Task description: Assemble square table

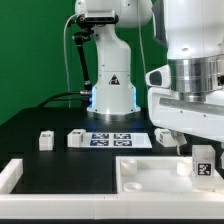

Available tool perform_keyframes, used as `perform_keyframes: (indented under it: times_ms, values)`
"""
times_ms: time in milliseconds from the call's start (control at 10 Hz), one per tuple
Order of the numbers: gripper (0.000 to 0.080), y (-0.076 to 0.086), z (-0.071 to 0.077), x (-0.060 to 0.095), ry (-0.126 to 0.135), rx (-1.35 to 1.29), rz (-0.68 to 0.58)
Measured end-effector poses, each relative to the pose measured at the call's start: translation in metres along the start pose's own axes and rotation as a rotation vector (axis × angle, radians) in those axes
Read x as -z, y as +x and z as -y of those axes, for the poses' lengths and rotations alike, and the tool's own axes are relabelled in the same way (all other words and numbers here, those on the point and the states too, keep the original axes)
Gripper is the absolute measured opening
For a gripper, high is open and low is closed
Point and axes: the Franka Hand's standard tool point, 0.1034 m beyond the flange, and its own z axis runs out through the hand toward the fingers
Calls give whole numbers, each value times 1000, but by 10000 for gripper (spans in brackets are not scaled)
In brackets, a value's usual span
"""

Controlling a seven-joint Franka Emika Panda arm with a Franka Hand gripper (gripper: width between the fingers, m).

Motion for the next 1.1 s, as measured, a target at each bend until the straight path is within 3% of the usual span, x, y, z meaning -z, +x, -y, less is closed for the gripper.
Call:
perform_keyframes:
  times_ms: [100, 200, 300, 500, 600, 700, 800, 900, 1100]
  values:
    - [648, 0, 0, 0, -7, 92, -6]
    - [649, -1, 0, -1, -43, 369, -30]
    - [649, 0, 4, -1, -35, 557, -57]
    - [649, -3, 6, -2, -33, 531, -67]
    - [555, -3, 6, -2, -32, 495, -67]
    - [373, -3, 6, -2, -28, 401, -68]
    - [373, -3, 6, -3, -26, 343, -69]
    - [291, -3, 5, -3, -25, 297, -69]
    - [291, -2, 5, -3, -18, 115, -70]
